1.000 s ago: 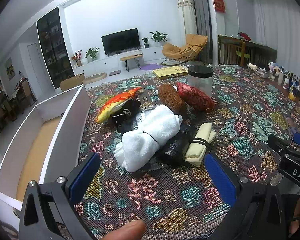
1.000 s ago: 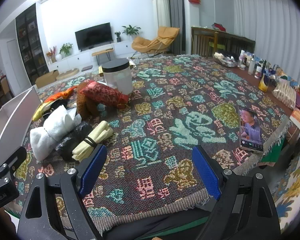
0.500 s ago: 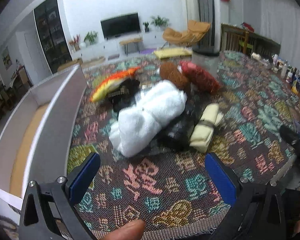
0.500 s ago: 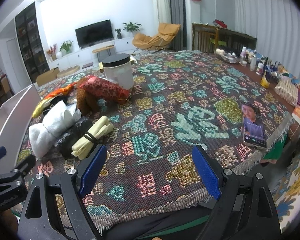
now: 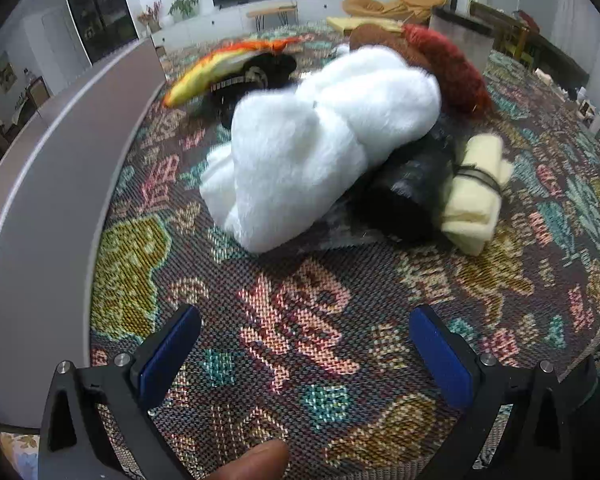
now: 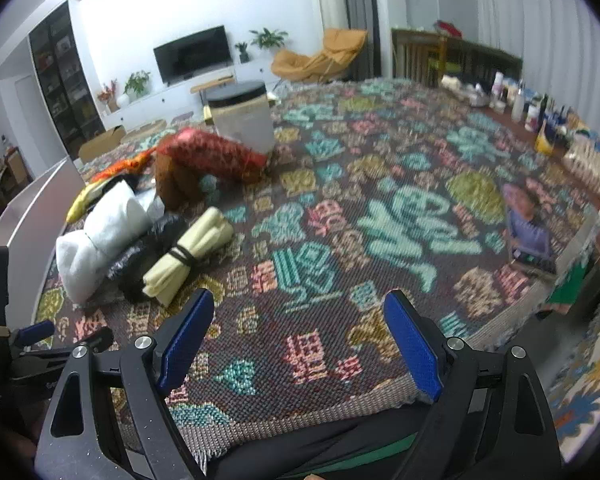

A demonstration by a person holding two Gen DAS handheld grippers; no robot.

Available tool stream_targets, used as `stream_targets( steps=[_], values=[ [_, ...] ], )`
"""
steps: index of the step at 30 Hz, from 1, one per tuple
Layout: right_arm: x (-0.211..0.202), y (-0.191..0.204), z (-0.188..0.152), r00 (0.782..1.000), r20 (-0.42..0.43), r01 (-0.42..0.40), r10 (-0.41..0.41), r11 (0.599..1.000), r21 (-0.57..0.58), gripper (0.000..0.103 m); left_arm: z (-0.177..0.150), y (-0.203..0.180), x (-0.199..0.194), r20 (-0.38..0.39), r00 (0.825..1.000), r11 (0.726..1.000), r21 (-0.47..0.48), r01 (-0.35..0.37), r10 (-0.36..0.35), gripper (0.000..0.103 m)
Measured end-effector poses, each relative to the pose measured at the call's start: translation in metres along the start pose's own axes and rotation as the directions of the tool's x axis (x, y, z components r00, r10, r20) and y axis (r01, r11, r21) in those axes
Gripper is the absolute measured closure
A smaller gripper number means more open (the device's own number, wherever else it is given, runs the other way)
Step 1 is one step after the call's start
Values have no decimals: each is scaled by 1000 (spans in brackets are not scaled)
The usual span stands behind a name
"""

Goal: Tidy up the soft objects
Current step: 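Move both tools toward the white towel and the cream rolled cloth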

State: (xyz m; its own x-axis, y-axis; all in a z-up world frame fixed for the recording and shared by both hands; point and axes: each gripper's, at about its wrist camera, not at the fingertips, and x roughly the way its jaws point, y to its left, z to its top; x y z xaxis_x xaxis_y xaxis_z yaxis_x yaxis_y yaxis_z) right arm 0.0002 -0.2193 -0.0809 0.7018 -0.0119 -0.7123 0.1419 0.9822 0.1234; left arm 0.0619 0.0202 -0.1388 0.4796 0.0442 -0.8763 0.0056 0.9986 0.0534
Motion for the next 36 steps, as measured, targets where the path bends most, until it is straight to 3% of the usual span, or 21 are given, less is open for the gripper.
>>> stream_targets(
  steps=[3, 20, 28, 36],
  values=[
    [6, 0, -4, 1000, -18, -13, 13, 1000, 4, 14, -5, 2, 13, -41, 999, 1000, -18, 11, -12, 0],
    [27, 23, -6, 998, -60, -24, 20, 998, -56, 14, -8, 6, 12, -22, 999, 999, -31, 43, -44, 0],
    [72, 30, -4, 980, -197, -6, -8, 998, -70, 14, -3, 6, 15, -49, 997, 999, -14, 53, -53, 0],
    [78, 41, -10, 978, -201, 26, -54, 990, -139, 7, -6, 8, 11, -5, 998, 997, 17, 69, -69, 0]
  ],
)
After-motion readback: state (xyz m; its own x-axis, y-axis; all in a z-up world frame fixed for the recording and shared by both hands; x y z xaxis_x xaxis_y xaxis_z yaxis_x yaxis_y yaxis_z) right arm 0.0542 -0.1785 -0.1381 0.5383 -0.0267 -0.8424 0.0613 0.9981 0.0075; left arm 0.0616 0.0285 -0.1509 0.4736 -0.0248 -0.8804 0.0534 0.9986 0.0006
